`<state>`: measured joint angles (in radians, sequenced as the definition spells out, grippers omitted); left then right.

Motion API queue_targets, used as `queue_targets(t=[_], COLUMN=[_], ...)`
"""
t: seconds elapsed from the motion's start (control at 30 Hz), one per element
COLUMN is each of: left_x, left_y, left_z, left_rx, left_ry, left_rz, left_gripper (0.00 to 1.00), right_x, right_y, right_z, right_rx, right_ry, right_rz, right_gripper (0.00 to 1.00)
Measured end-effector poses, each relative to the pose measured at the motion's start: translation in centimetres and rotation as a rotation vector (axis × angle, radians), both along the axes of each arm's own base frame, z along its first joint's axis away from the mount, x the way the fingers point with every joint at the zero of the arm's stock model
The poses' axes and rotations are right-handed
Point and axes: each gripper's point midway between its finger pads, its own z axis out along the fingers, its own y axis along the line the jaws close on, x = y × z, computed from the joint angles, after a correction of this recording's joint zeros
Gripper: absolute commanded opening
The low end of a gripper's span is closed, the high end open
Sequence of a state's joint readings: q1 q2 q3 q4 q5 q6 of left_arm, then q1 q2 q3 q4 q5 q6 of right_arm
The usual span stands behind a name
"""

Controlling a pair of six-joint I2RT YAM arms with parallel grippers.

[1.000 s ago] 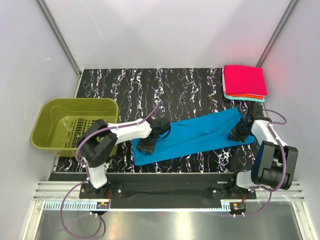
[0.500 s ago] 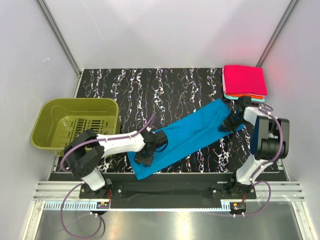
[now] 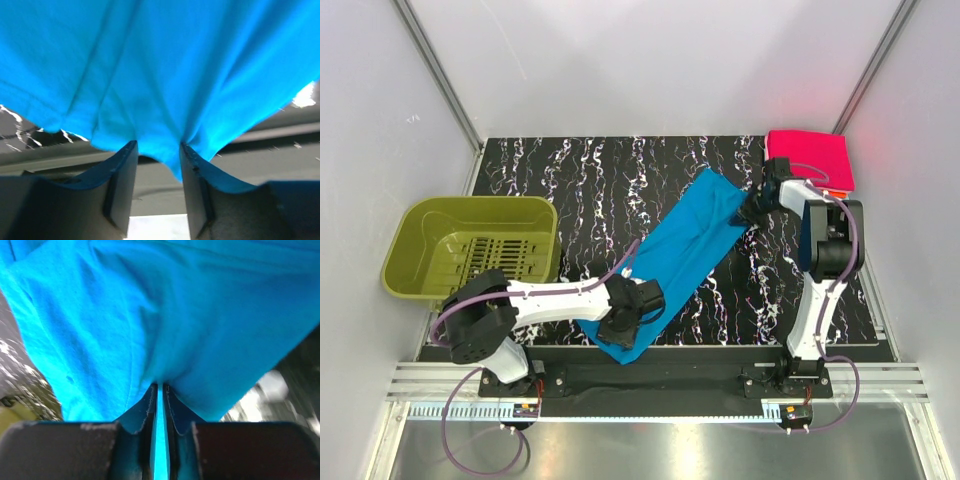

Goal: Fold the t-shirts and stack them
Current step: Fold the tshirt

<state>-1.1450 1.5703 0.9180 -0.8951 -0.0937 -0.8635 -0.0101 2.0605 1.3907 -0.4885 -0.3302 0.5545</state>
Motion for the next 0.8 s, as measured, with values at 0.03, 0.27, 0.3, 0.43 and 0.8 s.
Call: queue_targets(t=[0.03, 0.27, 0.3, 0.43, 0.8], left_x=[-0.2, 0.4, 0.5, 0.8, 2.3], left_y=[-0.4, -5.5, -6.5, -9.1, -9.5], left_z=[0.2, 3.5, 4.1, 5.2, 5.6], left_rx=[-0.008, -0.146, -0.17, -0.226, -0.187], left_ry=[-0.002, -0.046, -0.048, -0.048, -0.056], left_rz=[-0.004, -0.004, -0.007, -0.019, -0.085], left_gripper=[0.46, 0.47, 0.48, 0.48, 0.48], right_x=[0.7, 6.9, 7.7, 11.1, 15.1], right_y=[0.1, 0.8, 0.8, 1.1, 1.8], right_z=[0.0, 0.3, 0.3, 0.4, 0.7], right_rx=[0.009, 0.039, 0.041, 0.048, 0.077], right_ry=[-0.009, -0.102, -0.115, -0.174, -0.258], right_rz=[0.004, 0.046, 0.054, 0.092, 0.156], right_gripper=[0.15, 0.15, 0.15, 0.16, 0.18])
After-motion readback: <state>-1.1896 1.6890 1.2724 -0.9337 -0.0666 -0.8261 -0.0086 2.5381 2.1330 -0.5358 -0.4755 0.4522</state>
